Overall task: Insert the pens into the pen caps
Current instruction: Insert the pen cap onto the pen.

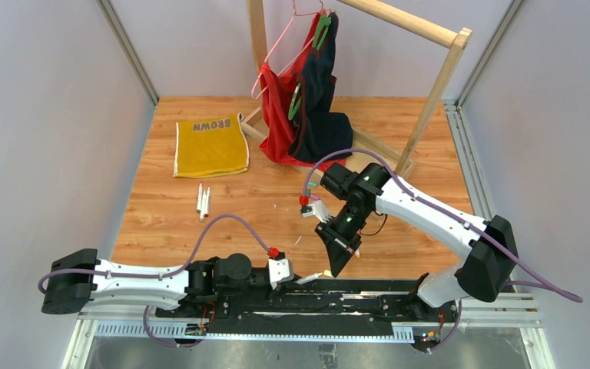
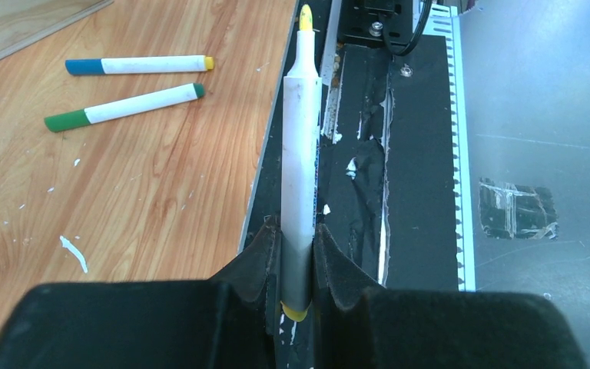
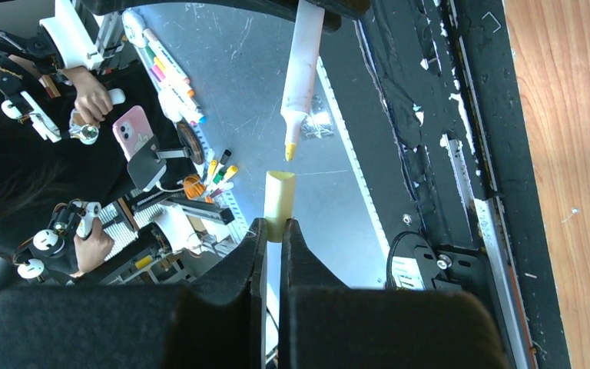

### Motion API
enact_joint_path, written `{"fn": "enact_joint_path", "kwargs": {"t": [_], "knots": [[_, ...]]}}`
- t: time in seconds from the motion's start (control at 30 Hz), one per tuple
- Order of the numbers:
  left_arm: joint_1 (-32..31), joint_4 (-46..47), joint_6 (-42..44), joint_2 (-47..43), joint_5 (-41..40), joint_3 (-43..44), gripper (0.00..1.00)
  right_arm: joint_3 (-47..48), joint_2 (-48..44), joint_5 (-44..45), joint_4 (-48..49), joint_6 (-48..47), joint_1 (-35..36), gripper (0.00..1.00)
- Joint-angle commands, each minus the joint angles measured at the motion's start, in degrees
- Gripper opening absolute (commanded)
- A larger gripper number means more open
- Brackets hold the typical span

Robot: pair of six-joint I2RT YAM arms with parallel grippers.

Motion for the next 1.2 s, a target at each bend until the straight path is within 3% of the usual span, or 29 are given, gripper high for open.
{"fn": "enact_joint_path", "kwargs": {"t": [0.0,1.17], "knots": [[-0.6,2.3,0.6,0.1,-1.0,1.9,0.0,2.1,-0.3,1.6,-3.6,0.7,0.3,0.01],[-1.8,2.3,0.7,-1.6,-0.8,1.6,0.0,1.8,3.4,-2.9,-2.7,0.1,0.3,0.01]]}}
